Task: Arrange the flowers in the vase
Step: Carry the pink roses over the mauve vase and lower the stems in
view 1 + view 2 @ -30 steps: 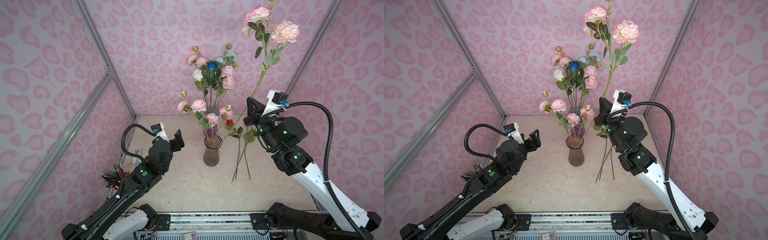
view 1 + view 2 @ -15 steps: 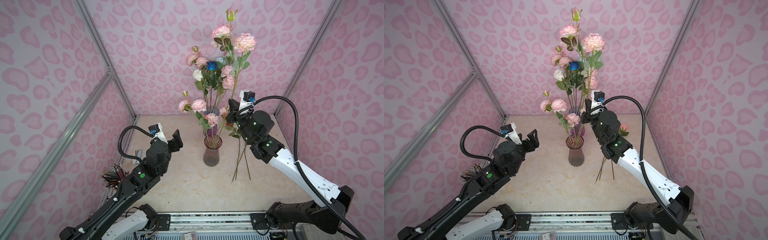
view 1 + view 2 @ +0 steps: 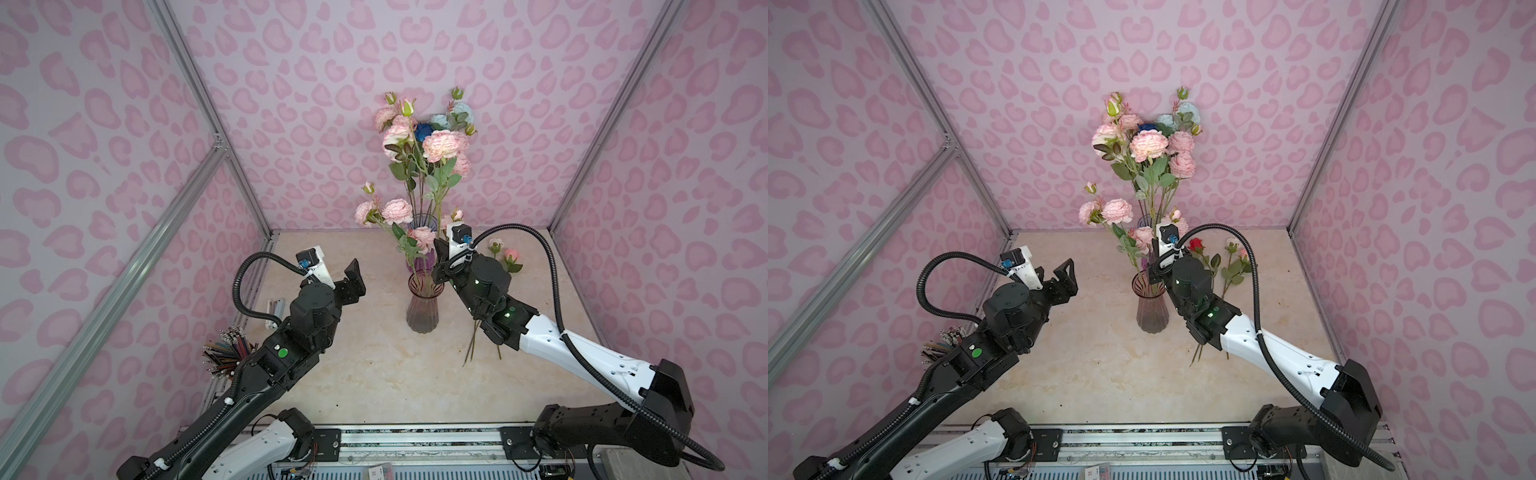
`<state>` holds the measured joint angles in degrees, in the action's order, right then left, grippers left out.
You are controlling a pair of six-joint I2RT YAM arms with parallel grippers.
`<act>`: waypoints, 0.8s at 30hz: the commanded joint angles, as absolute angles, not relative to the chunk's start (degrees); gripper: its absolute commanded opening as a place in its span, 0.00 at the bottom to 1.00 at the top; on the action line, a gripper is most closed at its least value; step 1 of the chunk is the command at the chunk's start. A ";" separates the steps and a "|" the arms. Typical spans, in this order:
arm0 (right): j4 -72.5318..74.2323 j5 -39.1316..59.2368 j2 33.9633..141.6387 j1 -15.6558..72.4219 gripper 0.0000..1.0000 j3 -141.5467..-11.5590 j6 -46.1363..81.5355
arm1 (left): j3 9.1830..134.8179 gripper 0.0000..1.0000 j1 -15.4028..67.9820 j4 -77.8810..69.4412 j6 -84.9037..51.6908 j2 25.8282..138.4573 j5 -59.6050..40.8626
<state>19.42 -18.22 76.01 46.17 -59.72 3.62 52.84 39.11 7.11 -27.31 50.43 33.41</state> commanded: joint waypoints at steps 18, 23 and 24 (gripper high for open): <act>20.93 -23.29 74.01 48.68 0.23 -53.98 7.56 | 52.74 0.84 39.07 5.73 -27.95 50.55 31.82; 20.09 -23.46 73.33 49.28 0.23 -54.34 7.30 | 52.73 0.84 39.06 5.78 -28.00 50.41 31.73; 19.88 -23.47 73.11 49.54 0.23 -54.32 7.22 | 52.72 0.84 39.10 5.77 -28.03 50.40 31.64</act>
<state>19.86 -22.48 73.49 49.04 -54.30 7.11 52.82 39.11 7.14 -27.83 50.65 31.88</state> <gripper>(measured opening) 0.229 0.839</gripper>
